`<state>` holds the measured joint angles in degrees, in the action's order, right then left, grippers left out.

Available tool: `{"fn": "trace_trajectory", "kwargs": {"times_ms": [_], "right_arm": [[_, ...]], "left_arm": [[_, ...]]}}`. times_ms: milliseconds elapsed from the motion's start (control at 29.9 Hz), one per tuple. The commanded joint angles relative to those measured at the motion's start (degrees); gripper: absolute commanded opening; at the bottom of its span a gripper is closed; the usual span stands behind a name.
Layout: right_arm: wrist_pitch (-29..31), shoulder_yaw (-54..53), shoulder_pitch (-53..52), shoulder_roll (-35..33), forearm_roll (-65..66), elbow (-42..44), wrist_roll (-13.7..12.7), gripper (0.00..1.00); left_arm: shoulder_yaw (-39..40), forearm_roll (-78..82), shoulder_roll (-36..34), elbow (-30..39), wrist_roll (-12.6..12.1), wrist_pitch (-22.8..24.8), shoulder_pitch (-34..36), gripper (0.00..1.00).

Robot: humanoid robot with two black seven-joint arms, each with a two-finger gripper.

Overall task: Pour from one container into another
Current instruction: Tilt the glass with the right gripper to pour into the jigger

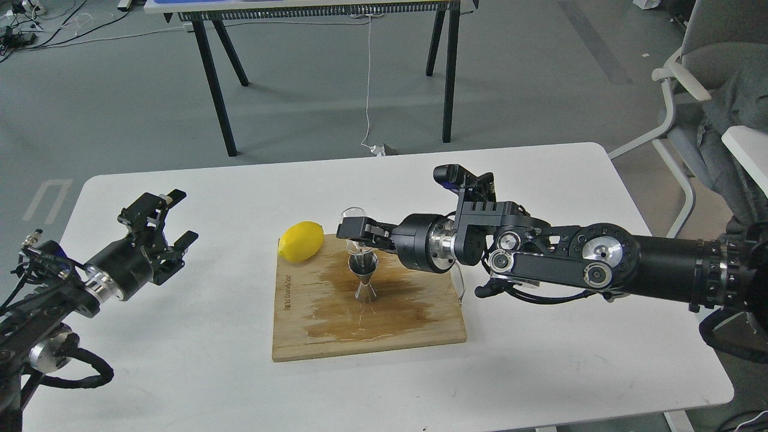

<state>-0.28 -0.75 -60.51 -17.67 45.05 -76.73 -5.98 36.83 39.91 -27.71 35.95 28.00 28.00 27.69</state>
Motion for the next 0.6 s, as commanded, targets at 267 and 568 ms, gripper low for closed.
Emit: {"fn": "trace_trajectory", "kwargs": {"times_ms": [267, 568], "right_arm": [[-0.2, 0.4, -0.1, -0.3, 3.6, 0.0, 1.5, 0.24], [-0.2, 1.7, -0.1, -1.0, 7.0, 0.0, 4.0, 0.24]], "left_arm": [[0.0, 0.0, 0.0, -0.1, 0.0, 0.0, -0.1, 0.99], [0.0, 0.0, 0.0, -0.1, 0.0, 0.0, 0.0, 0.99]]}}
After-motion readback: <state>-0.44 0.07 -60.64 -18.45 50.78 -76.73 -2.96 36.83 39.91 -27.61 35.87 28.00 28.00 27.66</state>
